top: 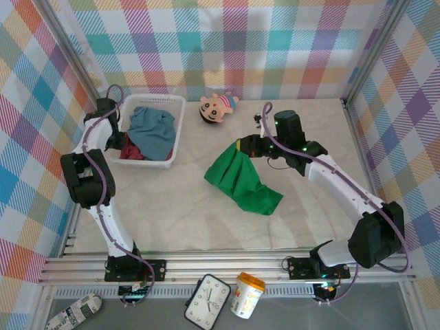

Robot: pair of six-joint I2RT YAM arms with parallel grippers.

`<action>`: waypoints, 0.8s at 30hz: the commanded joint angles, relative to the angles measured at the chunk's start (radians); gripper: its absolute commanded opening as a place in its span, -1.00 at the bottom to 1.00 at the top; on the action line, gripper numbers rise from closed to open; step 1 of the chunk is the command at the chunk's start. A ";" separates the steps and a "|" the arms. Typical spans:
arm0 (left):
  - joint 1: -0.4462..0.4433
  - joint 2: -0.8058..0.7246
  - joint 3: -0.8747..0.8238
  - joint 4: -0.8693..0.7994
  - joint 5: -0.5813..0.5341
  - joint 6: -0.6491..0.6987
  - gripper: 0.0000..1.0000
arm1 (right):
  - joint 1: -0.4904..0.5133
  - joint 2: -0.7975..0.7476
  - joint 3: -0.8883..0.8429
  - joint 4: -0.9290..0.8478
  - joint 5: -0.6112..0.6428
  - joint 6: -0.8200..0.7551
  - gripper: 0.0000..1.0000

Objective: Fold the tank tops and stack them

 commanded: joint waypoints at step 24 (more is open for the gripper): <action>-0.230 -0.682 -0.389 -0.133 0.495 -0.401 0.66 | -0.110 -0.052 -0.209 -0.270 0.348 -0.174 -0.34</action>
